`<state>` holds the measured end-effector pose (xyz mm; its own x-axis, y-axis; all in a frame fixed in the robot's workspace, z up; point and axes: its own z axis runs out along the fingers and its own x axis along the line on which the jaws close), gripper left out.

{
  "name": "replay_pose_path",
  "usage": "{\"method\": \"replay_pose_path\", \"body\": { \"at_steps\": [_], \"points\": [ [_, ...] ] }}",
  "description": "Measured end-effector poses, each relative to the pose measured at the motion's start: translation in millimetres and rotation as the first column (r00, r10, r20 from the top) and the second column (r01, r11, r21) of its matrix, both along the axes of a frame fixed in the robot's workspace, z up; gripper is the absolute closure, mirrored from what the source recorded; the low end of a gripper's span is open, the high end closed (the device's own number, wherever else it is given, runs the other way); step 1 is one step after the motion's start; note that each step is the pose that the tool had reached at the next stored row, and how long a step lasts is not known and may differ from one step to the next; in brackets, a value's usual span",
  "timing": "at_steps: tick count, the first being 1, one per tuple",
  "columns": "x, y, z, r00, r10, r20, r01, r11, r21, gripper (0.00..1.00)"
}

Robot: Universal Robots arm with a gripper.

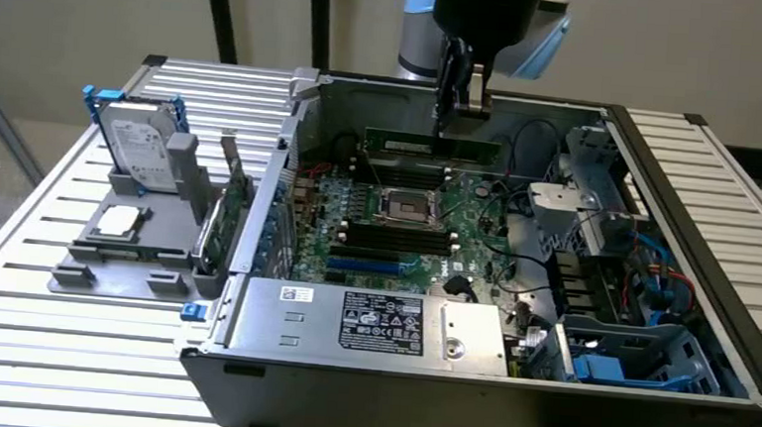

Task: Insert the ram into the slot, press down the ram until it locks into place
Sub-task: 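Insert the ram into the slot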

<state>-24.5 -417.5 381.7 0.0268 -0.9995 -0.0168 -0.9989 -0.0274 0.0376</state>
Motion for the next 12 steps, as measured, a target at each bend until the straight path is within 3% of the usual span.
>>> {"method": "replay_pose_path", "body": {
  "at_steps": [5,12],
  "points": [
    [-1.4,2.6,-7.2,1.0,-0.003,0.0002,0.003,1.0,0.0,0.86],
    [-5.5,14.8,-19.8,0.9999,-0.01,0.0002,0.01,0.9999,0.0001,0.86]
  ]
}}
